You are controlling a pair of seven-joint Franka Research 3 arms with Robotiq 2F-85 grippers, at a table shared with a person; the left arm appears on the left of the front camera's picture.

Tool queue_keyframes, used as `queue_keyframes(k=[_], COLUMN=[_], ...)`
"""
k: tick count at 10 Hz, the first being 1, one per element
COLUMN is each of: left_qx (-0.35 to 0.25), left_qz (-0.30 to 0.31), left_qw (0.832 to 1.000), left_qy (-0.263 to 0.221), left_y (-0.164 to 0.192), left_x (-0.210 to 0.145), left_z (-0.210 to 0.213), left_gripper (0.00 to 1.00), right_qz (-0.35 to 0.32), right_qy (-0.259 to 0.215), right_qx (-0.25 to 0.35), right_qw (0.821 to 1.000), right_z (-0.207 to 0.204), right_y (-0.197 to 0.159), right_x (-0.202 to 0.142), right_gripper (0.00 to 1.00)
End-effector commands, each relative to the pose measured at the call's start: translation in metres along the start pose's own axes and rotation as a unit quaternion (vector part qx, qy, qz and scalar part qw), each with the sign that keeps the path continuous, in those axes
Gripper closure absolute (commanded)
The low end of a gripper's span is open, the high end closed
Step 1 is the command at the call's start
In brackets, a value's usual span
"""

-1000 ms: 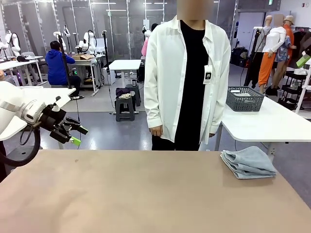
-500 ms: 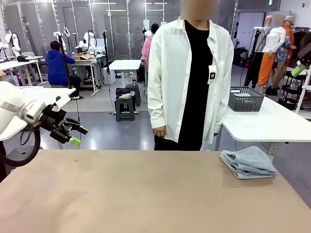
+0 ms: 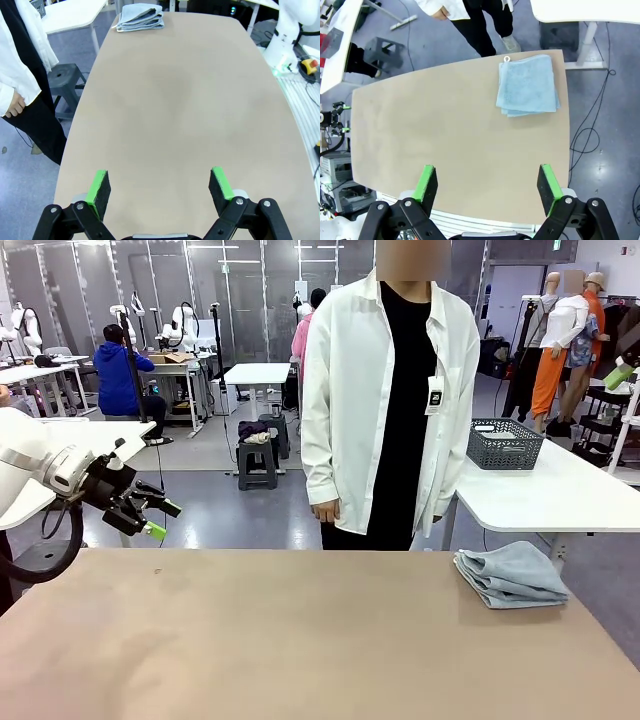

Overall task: Fold the towels and place them in the basket.
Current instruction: Stack the folded Towel with hook on the right side of the table.

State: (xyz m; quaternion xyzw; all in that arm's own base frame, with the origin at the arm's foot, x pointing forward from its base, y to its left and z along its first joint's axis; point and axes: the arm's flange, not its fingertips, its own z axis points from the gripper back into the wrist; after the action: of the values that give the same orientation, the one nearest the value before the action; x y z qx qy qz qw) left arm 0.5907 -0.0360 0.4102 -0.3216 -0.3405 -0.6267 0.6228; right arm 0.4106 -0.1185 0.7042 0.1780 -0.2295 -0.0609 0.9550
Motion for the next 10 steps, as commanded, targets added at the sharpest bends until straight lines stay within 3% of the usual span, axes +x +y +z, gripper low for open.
queue_keyframes(k=[1, 10], left_qx=[0.000, 0.000], left_qz=[-0.001, -0.001], left_qw=[1.000, 1.000], left_qy=[0.000, 0.000], left_y=[-0.0012, -0.0012], left_x=[0.0010, 0.0010], left_z=[0.0005, 0.0005], left_gripper=[0.00, 0.00], right_qz=[-0.006, -0.006], right_qy=[0.006, 0.006], right_qx=[-0.005, -0.005], right_qw=[1.000, 1.000], right_z=[0.0011, 0.0011], right_y=[0.0011, 0.0011], right_x=[0.0014, 0.0014], right_gripper=[0.00, 0.00])
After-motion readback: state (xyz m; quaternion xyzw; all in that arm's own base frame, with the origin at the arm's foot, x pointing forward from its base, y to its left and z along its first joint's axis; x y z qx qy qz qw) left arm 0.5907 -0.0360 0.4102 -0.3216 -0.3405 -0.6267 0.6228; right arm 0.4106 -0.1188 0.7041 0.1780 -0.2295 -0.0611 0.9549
